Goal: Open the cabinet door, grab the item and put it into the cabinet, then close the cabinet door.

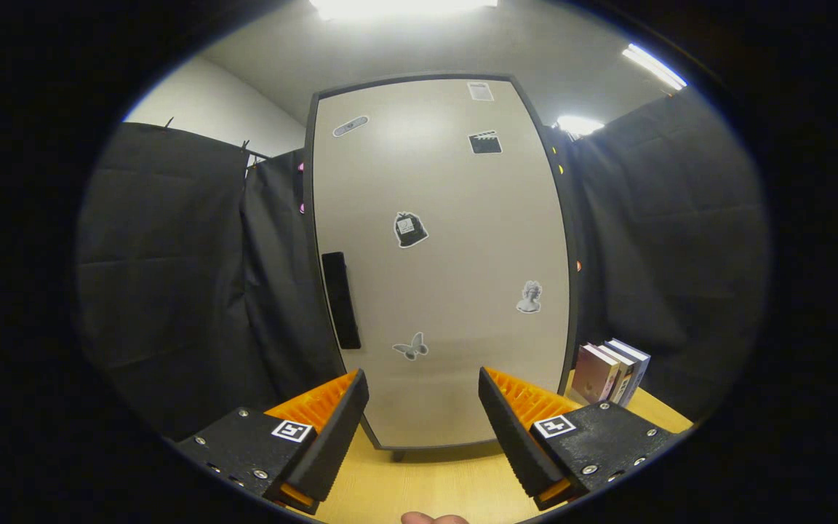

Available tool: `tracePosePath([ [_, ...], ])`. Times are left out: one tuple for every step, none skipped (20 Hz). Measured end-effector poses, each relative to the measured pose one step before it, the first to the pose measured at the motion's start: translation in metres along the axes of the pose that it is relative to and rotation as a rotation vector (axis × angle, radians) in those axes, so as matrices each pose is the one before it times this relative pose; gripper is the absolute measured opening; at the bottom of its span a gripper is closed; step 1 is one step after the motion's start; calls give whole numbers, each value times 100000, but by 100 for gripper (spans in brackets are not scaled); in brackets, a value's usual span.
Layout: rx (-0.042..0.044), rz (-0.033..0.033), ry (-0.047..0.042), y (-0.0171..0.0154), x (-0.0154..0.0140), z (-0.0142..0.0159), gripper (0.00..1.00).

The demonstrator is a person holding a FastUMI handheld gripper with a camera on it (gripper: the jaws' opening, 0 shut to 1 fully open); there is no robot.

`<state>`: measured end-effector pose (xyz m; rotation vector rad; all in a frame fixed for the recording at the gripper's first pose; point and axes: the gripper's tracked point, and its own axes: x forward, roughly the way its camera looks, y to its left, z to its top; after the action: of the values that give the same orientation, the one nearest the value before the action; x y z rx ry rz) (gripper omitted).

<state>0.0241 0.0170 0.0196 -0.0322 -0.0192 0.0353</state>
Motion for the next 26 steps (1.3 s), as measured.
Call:
tracePosePath([
  [-157, 568, -276, 475, 462, 273, 94],
  [-386, 515, 328, 458, 526, 233, 95],
  [-252, 604, 330, 534, 503, 150, 95],
  [-70, 800, 124, 638, 437, 266, 95],
  [-195, 844, -304, 722, 575, 244, 95],
  [-942, 997, -278, 745, 676, 260, 95],
  [-1598, 1852, -55, 865, 727, 8, 95],
  [-1476, 1047, 57, 812, 796, -11, 94],
  [-751, 550, 211, 527, 806, -183, 95],
  [233, 414, 151, 603, 1015, -45, 94],
  [905, 1021, -135, 677, 1156, -40, 94],
  [1027, 243, 338, 489, 1060, -44, 95],
  [540, -437, 571, 228, 1015, -175, 94],
  [212, -183, 280, 294, 1024, -75, 95],
  [-65, -617, -27, 170, 945, -130, 94],
  [-640, -976, 1, -32, 864, -99, 94],
  [-567, -485, 160, 143, 723, -161, 93],
  [-488, -85, 195, 172, 655, -70, 91],
  [-370, -368, 428, 15, 517, -208, 88],
  [-451, -1231, 1262, -167, 439, -268, 86],
  [-676, -740, 2843, -63, 271, -586, 80],
  [-485, -1433, 1562, -191, 386, -370, 76],
  [-121, -162, 337, -86, 30, -75, 63],
  [170, 585, -223, 413, 797, -64, 57],
  [-875, 1423, -473, 310, -341, 109, 48],
  [-2376, -807, -46, -18, -85, -13, 43],
])
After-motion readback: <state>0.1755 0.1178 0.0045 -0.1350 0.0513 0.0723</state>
